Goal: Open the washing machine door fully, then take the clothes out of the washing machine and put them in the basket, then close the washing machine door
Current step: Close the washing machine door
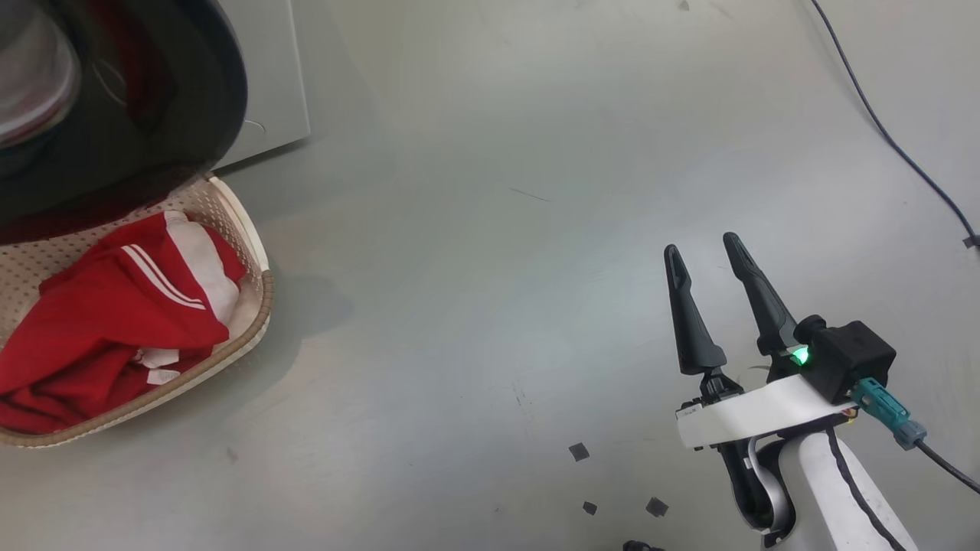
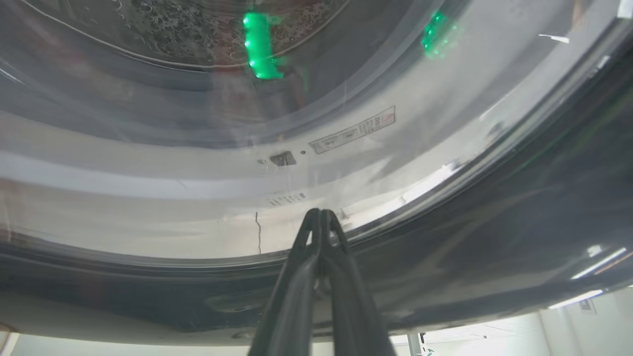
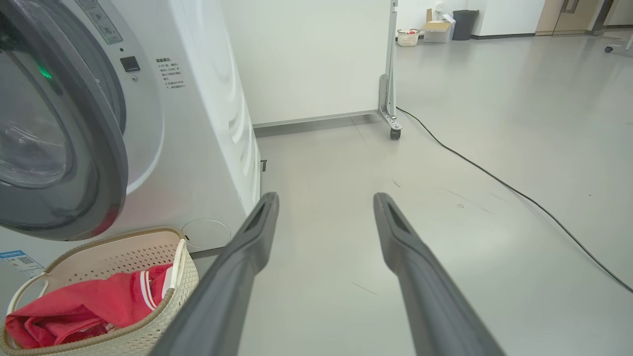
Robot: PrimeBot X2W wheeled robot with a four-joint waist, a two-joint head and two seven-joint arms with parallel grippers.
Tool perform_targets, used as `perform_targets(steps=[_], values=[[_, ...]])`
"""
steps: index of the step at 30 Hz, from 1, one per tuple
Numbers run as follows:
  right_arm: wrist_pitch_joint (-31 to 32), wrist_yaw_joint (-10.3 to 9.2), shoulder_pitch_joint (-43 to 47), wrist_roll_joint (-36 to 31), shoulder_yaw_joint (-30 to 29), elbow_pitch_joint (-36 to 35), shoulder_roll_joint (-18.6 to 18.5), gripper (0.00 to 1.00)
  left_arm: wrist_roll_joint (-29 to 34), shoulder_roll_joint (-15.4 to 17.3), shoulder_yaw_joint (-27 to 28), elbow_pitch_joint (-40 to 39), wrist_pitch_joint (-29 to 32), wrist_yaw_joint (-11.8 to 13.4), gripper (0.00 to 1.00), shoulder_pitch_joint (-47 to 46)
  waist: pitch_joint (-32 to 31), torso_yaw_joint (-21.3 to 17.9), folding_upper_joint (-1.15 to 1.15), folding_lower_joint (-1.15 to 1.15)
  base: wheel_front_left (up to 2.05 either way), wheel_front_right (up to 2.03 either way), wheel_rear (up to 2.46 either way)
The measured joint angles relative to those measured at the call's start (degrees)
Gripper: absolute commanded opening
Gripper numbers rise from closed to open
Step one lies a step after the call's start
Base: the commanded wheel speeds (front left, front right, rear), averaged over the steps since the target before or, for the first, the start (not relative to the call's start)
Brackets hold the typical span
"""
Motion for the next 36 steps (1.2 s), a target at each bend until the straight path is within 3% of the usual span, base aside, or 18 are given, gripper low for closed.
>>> perform_targets(steps=[11,16,24,36], values=[[-0.01,-0.04,-0.94,0.25,-1.1,-0.29,0.19,1.0,1.99,-0.53,-1.42,3.12,-0.92,-0.36,0.0,-3.24,1.11,-1.29,0.0,0.0,0.0,0.0,0.0],[-0.07,-0.12,-0.96,0.24,-1.99,-0.6,0.21,1.0,0.75,-3.33,-1.89,4.12,-0.65,-1.64,0.0,-3.55,0.94,-0.31,0.0,0.0,0.0,0.0,0.0],[-0.07,-0.6,-0.95,-0.01,-3.78,-0.85,0.26,1.0,-2.59,-5.92,-1.56,5.28,0.64,-4.36,0.0,-2.54,0.23,2.46,0.0,0.0,0.0,0.0,0.0],[-0.07,-0.53,-0.89,-2.46,-4.94,-0.7,0.16,1.0,-5.49,-8.21,0.13,6.11,1.63,-8.29,0.0,6.1,-2.23,8.17,0.0,0.0,0.0,0.0,0.0]])
